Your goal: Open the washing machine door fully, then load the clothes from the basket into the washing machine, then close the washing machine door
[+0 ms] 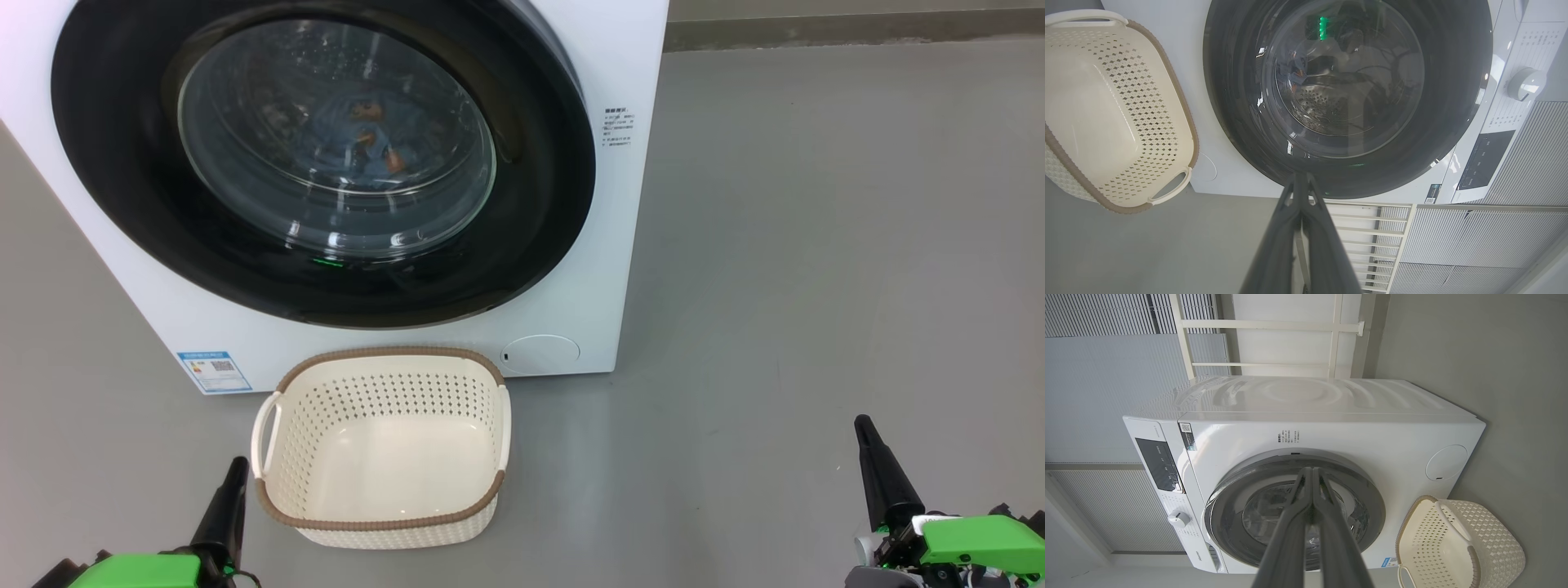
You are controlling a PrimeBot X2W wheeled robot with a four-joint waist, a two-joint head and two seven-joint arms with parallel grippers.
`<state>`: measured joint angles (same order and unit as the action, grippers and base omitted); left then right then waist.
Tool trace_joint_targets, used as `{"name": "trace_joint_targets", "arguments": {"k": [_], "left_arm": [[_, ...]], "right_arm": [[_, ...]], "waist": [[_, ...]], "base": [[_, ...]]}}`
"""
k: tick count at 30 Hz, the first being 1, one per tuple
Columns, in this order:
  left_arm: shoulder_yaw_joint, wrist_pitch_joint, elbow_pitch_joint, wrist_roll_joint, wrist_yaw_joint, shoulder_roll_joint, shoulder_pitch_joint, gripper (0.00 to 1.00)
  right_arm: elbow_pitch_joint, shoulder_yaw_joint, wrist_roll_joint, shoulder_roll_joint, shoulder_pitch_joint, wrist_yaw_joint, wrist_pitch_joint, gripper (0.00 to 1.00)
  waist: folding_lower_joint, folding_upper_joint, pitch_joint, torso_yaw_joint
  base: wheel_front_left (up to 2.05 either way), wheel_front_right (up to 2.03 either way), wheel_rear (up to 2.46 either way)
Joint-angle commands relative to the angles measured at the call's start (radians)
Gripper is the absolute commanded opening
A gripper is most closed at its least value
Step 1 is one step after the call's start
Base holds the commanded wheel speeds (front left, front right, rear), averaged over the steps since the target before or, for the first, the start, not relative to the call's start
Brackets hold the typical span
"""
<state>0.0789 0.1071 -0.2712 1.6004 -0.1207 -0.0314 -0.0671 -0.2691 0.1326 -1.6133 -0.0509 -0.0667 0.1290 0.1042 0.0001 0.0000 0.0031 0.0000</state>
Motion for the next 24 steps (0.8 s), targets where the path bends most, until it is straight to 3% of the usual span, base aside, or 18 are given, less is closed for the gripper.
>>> {"name": "trace_joint_targets", "arguments": {"k": [1,24], "left_arm": [[0.035,0.006,0.026,0.008,-0.01,-0.019,-0.041,0.0],[0.035,0.006,0.026,0.008,-0.01,-0.019,-0.041,0.0]], "right_arm": [[0.025,-0.021,0.003,-0.002,-0.041,0.002,0.007,0.0],[0.024,-0.02,0.004,-0.001,-0.041,0.002,0.008,0.0]], "waist": [[-0.0001,0.0,0.0,0.0],[-0.0001,0.0,0.0,0.0]], "base": [[0.0,0.0,0.0],[0.0,0.0,0.0]]}}
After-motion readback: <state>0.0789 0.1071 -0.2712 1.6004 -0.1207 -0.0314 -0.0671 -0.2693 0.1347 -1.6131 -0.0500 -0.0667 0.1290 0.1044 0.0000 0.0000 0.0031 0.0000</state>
